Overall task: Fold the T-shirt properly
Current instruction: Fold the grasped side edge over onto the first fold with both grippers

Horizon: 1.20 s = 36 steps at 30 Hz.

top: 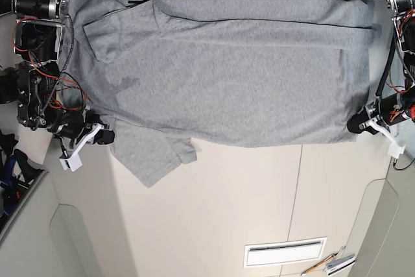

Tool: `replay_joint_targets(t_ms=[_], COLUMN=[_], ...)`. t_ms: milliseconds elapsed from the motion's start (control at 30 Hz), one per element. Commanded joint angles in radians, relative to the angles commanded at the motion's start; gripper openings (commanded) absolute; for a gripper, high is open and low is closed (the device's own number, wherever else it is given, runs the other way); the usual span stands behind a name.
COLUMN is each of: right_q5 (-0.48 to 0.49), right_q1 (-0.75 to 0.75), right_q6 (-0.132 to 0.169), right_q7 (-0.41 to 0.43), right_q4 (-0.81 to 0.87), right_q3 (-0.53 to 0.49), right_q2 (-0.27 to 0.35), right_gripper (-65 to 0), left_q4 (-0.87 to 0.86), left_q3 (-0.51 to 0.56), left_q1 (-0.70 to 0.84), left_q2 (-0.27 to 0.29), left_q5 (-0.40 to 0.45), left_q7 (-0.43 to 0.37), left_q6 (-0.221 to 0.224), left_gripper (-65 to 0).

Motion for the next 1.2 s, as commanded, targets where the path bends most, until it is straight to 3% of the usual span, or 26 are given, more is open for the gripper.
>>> replay_joint_targets(t_ms=[233, 367, 600, 800, 1200], right_q5=[0.085, 0.147, 0.198, 0.225, 0.277], right_q1=[-0.012, -0.071, -0.187, -0.301, -0.508], right_q6=[0.0, 0.001, 0.0, 0.0, 0.008], right_q7=[-0.088, -0.103, -0.13, -0.148, -0.172], right_q4=[0.127, 0.216, 0.356, 0.454, 0.581], right_q3=[0.0, 0.001, 0.008, 0.041, 0.209], right_q2=[0.031, 0.073, 0.113, 0.136, 0.146], right_gripper=[-65.0, -65.0, -65.0, -65.0, -65.0], left_q4=[0.087, 0.149, 0.21, 0.301, 0.36], left_q3=[0.0, 0.0, 0.0, 0.0, 0.0], left_q1=[0.003, 0.04, 0.121, 0.235, 0.363], left_q2=[-0.071, -0.118, -0.166, -0.24, -0.255], left_q5=[-0.039, -0.138, -0.218, -0.297, -0.325], left_q7=[0.066, 0.174, 0.245, 0.299, 0.336], left_q6=[0.0, 0.0, 0.0, 0.0, 0.0], left_gripper=[-65.0, -65.0, -65.0, -65.0, -65.0])
